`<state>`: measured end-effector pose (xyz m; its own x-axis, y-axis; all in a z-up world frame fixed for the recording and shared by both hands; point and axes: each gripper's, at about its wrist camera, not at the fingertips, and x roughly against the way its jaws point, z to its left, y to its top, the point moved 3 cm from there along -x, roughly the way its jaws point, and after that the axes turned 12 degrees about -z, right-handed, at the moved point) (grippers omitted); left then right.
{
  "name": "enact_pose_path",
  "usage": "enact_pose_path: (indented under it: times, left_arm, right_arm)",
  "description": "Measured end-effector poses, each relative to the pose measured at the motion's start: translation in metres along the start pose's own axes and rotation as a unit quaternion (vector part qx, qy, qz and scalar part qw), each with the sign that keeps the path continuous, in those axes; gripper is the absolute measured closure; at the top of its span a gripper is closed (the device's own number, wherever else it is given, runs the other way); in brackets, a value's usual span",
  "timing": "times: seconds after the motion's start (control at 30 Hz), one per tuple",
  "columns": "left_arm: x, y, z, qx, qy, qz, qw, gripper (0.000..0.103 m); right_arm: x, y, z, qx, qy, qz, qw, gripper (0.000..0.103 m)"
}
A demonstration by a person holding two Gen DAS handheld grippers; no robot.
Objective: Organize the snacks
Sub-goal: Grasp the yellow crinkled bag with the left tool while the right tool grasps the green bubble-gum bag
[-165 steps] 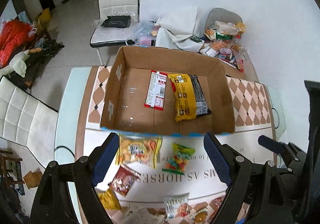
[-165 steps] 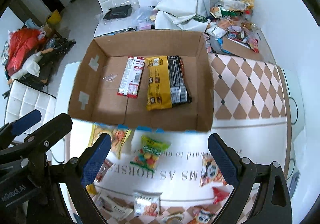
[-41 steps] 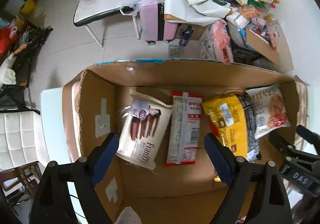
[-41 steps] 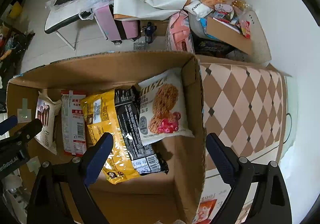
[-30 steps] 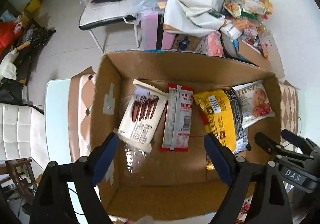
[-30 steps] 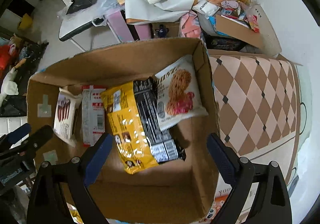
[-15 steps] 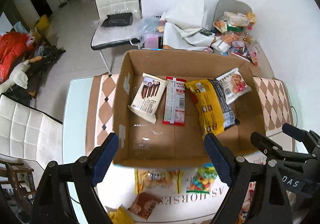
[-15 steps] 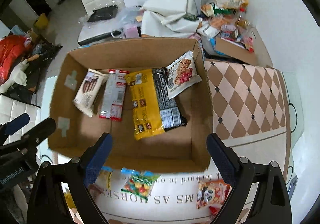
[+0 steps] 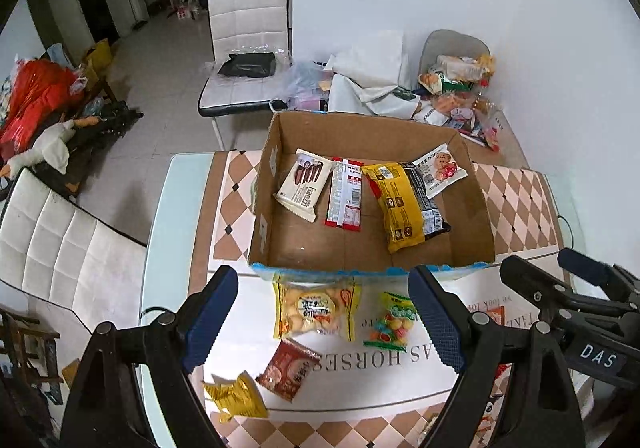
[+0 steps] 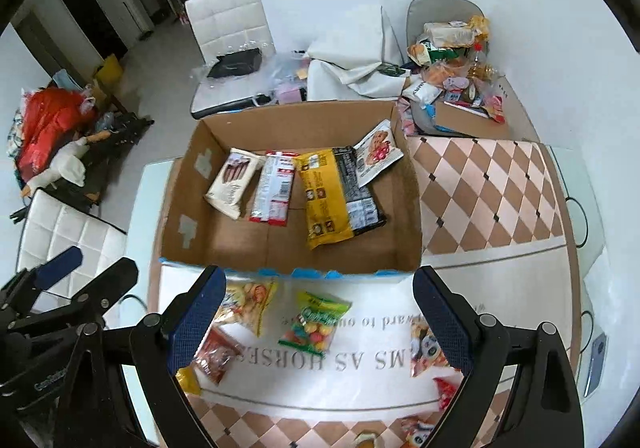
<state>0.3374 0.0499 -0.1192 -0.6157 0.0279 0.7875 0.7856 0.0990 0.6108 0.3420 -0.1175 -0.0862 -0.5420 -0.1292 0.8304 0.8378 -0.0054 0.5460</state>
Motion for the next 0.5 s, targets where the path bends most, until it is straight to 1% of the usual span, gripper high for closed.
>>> enact_pose_path:
  times: [0.1,0.17,0.27,0.33,0.4,0.43,0.5]
  left_arm:
    - [0.008,-0.01,0.008,0.005,0.01,-0.003,0.9999,0.016]
    - [0.007,-0.022,0.018,0.013,0.023,0.008,0.9996,0.016]
    - [-0.007,-0.052,0.041,0.044,0.037,0.048,0.9972,0.016]
    - [-0.019,-0.073,0.055,0.055,0.054,0.075,0.9942,0.016]
    - [-0.039,-0.099,0.074,0.072,0.065,0.11,0.9891,0.016]
    - [-0.044,-0.107,0.079,0.076,0.07,0.12,0.9874,0.016]
    - [-0.064,-0.133,0.098,0.094,0.082,0.154,0.9802,0.016]
  right_arm:
    - [0.008,-0.013,0.002,-0.008,0.008,0.006,1.0,0.006]
    - [0.007,-0.024,0.005,-0.012,0.016,0.017,1.0,0.006]
    - [-0.007,-0.05,0.008,-0.026,0.027,0.05,0.998,0.006]
    - [-0.028,-0.069,0.007,-0.037,0.03,0.083,0.995,0.006]
    - [-0.058,-0.09,0.005,-0.056,0.031,0.123,0.99,0.006]
    - [-0.07,-0.098,0.004,-0.06,0.029,0.136,0.988,0.006]
    - [-0.094,-0.112,0.002,-0.071,0.022,0.161,0.984,0.006]
